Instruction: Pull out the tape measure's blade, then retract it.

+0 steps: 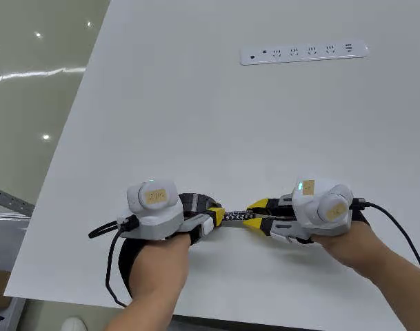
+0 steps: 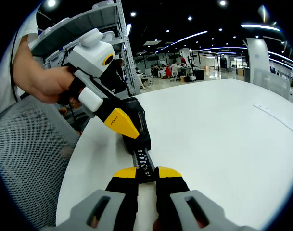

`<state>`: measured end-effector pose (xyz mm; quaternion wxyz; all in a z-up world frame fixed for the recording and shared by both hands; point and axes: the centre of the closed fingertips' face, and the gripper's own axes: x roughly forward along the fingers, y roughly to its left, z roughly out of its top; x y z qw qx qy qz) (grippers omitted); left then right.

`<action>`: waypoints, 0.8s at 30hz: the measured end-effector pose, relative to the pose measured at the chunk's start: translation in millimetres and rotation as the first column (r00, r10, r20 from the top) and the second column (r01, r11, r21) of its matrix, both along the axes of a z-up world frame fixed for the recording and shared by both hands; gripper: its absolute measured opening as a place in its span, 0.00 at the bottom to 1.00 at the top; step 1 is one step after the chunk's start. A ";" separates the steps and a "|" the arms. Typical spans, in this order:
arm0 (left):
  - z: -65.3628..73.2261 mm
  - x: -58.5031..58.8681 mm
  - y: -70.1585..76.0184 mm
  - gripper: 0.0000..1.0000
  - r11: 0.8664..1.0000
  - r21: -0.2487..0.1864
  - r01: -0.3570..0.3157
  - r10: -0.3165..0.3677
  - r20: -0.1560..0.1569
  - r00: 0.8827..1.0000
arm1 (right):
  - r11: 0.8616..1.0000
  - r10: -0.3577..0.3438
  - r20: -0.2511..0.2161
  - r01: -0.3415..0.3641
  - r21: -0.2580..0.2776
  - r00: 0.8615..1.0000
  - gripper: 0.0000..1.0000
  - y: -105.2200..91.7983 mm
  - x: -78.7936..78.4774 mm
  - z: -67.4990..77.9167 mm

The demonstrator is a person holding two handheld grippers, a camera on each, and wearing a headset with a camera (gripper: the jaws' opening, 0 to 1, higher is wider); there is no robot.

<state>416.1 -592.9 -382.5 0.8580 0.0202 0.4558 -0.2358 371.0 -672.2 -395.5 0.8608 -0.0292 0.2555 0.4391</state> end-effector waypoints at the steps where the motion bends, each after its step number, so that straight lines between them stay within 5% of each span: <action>1: 0.0 0.0 0.0 0.59 1.000 -0.001 -0.001 0.001 0.001 1.000 | 1.000 -0.007 -0.011 0.007 0.012 1.000 0.11 0.0 0.4 -0.2; 12: 0.3 0.6 -0.2 0.60 1.000 -0.003 0.000 0.000 -0.004 1.000 | 1.000 0.000 0.020 0.000 -0.029 1.000 0.12 0.2 -3.1 -6.1; 24: -3.9 2.8 -1.2 0.63 0.999 0.050 0.002 -0.002 -0.007 1.000 | 0.999 -0.001 0.034 0.002 -0.034 0.999 0.12 0.3 -2.7 -6.5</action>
